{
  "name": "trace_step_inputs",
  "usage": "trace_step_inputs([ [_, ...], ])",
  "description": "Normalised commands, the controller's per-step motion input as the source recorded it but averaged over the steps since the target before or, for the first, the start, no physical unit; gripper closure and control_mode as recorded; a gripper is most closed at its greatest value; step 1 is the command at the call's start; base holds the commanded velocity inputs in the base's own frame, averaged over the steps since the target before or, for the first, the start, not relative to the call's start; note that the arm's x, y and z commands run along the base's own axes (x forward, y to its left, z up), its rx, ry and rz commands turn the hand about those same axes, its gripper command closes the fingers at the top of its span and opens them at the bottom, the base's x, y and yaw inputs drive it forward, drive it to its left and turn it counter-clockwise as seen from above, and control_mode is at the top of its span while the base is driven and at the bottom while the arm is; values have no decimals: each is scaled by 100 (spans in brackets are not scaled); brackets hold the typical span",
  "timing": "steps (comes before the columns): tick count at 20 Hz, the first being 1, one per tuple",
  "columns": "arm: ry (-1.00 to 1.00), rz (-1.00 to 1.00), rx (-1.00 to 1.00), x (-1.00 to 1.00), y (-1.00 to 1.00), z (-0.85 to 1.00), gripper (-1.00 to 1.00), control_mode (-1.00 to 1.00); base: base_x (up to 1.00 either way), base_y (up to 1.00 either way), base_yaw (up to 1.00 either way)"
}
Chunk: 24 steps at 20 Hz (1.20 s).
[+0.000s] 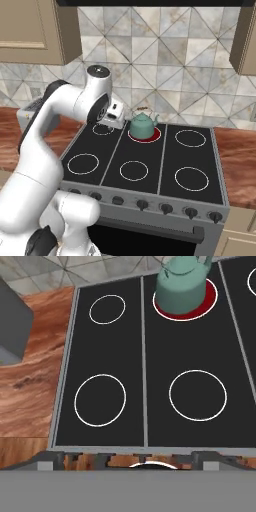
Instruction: Lower the heat of the kettle.
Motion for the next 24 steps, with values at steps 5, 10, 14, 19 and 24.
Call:
trace_step_inputs([
  [5, -10, -20, 23, -85, -82, -52, -100, -100, 0, 0, 0],
  [10, -3, -21, 20, -83, -72, -65, -100, -100, 0, 0, 0],
  [14, 0, -19, 19, -76, -66, -73, -100, -100, 0, 0, 0],
  [19, -2, -14, 14, -67, -54, -74, -100, -100, 0, 0, 0],
  [24, -3, -5, 0, -20, -24, -67, -100, -100, 0, 0, 0],
])
